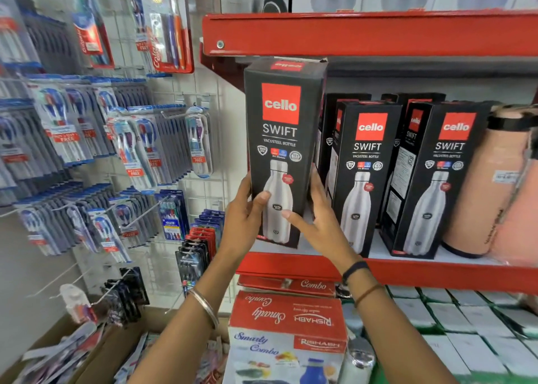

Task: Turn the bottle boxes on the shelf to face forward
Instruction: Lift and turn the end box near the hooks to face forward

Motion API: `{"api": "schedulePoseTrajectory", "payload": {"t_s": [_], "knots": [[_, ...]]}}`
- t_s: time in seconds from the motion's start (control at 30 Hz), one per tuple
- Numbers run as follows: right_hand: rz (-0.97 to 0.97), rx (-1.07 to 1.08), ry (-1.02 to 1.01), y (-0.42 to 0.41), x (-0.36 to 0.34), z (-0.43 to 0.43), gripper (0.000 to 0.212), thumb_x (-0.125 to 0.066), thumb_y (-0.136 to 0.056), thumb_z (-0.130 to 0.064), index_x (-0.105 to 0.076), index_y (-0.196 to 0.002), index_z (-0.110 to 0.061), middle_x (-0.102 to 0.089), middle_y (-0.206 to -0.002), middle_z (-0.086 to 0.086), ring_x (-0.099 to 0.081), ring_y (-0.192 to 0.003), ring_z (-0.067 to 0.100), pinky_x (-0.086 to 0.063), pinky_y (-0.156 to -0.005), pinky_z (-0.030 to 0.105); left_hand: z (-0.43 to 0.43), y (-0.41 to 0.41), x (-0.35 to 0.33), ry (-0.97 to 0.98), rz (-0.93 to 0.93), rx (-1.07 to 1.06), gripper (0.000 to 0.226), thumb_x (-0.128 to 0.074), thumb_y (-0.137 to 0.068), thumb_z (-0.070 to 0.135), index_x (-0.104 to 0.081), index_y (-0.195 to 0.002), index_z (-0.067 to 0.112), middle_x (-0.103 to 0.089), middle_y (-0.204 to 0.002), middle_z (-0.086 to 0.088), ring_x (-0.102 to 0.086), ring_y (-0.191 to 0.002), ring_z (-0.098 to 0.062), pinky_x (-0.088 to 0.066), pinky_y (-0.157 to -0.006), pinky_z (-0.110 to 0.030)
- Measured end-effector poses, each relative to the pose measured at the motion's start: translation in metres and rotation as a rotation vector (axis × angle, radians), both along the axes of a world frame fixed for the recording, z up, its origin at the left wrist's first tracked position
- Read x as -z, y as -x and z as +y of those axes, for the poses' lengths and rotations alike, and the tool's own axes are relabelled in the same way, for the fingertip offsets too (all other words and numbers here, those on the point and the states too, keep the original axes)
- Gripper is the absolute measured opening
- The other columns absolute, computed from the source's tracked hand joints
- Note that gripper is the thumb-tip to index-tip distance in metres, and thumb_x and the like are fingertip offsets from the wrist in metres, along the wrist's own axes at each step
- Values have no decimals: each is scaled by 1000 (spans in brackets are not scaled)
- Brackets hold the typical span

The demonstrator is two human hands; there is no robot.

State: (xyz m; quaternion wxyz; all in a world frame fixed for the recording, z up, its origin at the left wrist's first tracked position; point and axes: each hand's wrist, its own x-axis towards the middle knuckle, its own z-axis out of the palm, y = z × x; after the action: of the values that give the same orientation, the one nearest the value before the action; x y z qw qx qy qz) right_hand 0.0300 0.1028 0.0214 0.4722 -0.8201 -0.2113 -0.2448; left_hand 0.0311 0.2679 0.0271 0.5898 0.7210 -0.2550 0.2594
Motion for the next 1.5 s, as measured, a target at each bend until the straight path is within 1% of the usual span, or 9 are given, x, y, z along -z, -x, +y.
{"api": "schedulePoseTrajectory", "payload": {"t_s": [0.17,0.33,0.6,0.67,0.73,0.9,1.1,1.27,1.5], "knots": [[35,-31,34,-19,7,-6,80,-59,-92,-33,-8,-153,-26,-22,-161,-7,-21,-147,4,-25,-120,37,-6,-22,17,-16,-2,-96,48,-45,-99,28,-36,-145,21,-56,-114,43,-53,-95,24,-44,-84,-5],[67,15,34,-31,18,-5,79,-59,-92,-30,-8,-153,-23,-25,-160,-3,-22,-148,9,-24,-121,38,-11,-38,28,-4,40,-83,49,-44,-100,19,-33,-147,13,-48,-144,5,-41,-116,27,-35,-94,-1],[175,175,-17,-43,39,2,61,-53,-95,-28,-27,-150,-19,-60,-132,20,-61,-114,35,-46,-98,28,-3,-57,36,-120,104,-44,50,-39,-101,28,-27,-150,27,-39,-154,2,-40,-138,-13,-38,-101,-8],[179,185,-72,-40,39,4,53,-49,-97,-30,-33,-147,-17,-64,-121,28,-63,-110,37,-48,-95,34,3,-54,40,-74,166,26,48,-37,-100,42,-28,-147,40,-39,-154,9,-38,-141,-14,-39,-112,-31],[191,177,-188,-34,41,4,47,-44,-98,-39,-42,-141,-23,-64,-128,14,-60,-119,28,-44,-104,32,7,-45,43,-12,228,76,41,-35,-97,53,-31,-137,59,-36,-152,18,-34,-143,-14,-34,-115,-47],[272,127,-435,-33,56,2,26,-36,-81,-68,-57,-96,-65,-59,-112,-23,-57,-119,18,-43,-108,46,5,-23,50,105,363,139,35,-27,-89,66,-33,-123,68,-33,-154,10,-30,-144,-20,-31,-113,-41],[299,33,-540,-14,55,7,52,-33,-98,-45,-48,-138,-15,-49,-144,10,-51,-118,16,-44,-100,33,7,-13,50,85,393,169,54,-24,-85,65,-26,-138,54,-28,-158,5,-30,-144,-21,-29,-117,-48],[291,4,-550,8,58,10,66,-35,-86,-58,-48,-137,-19,-48,-145,17,-50,-130,32,-43,-104,35,12,-5,55,106,407,174,66,-24,-84,64,-25,-146,41,-32,-157,0,-35,-142,-24,-31,-116,-50],[257,32,-472,16,62,14,46,-34,-91,-59,-50,-130,-39,-39,-131,42,-45,-122,50,-46,-101,32,12,1,53,3,377,85,27,-23,-81,77,-26,-107,86,-41,-150,2,-44,-133,-17,-33,-115,-50]]}}
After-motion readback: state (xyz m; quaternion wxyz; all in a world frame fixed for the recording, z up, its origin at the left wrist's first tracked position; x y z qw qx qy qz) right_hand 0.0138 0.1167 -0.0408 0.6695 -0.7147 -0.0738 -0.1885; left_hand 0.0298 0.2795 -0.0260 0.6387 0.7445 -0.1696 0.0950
